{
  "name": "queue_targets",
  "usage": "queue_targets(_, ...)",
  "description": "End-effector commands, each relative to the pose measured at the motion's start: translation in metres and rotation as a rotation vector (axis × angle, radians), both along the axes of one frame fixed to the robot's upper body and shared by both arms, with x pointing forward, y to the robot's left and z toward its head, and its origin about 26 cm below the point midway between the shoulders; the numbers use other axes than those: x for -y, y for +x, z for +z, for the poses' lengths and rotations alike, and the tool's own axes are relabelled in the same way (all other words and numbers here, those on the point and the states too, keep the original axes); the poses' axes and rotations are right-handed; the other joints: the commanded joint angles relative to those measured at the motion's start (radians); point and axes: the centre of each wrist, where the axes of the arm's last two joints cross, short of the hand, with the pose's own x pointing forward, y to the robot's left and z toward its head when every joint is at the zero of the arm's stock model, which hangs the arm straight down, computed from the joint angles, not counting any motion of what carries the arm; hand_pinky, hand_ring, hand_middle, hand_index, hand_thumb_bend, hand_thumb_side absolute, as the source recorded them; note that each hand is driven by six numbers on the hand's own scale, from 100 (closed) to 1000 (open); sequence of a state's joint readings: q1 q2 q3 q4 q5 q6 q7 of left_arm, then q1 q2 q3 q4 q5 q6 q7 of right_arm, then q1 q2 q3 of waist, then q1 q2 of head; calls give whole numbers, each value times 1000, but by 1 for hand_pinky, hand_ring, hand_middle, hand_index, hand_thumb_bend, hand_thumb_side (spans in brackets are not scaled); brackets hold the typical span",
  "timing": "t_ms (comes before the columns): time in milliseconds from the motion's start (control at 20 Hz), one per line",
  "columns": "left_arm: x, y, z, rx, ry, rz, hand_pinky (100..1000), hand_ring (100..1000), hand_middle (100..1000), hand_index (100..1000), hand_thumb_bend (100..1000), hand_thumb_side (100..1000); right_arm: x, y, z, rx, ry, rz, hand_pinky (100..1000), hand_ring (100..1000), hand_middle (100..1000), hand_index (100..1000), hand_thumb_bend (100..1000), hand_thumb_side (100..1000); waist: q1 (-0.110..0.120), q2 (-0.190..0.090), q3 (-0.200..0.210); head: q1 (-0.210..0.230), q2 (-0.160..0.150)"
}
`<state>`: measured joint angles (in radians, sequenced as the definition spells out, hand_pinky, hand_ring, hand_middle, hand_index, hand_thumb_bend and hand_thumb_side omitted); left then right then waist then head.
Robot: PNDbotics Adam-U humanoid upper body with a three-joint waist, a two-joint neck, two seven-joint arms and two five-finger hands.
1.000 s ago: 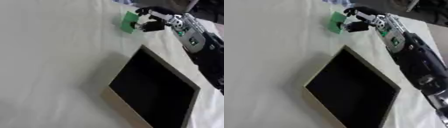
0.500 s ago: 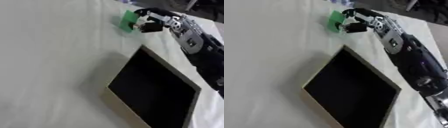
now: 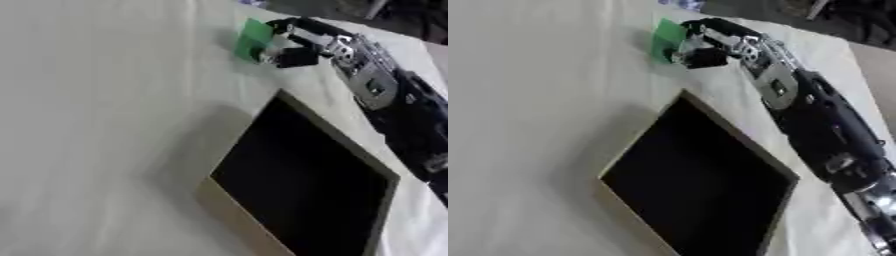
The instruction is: Pick up objects on the table and place them in the box.
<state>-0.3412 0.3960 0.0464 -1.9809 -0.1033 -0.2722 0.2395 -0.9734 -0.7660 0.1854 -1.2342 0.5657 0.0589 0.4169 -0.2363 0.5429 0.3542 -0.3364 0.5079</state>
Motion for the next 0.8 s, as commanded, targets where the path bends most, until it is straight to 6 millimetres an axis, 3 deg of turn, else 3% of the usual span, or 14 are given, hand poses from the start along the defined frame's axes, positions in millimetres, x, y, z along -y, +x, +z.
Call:
queue_targets(50, 0, -3, 5, 17, 5, 0, 571, 577, 550, 762, 100, 745, 0, -4, 14, 55, -13, -8, 906, 957, 814, 954, 279, 797, 10, -21, 0, -3, -8)
queue_targets(400, 0, -3, 4, 12, 0, -1, 569, 575, 549, 758, 100, 748, -6, -3, 14, 91, 23, 9, 878, 929, 756, 892, 193, 760, 10, -19, -1, -4, -11)
queue_targets(800, 1, -3, 4, 8, -1, -3, 569, 575, 549, 750, 100, 746, -6, -6, 11, 122, 79, 12, 831, 887, 582, 757, 100, 680, 10, -18, -3, -4, -13)
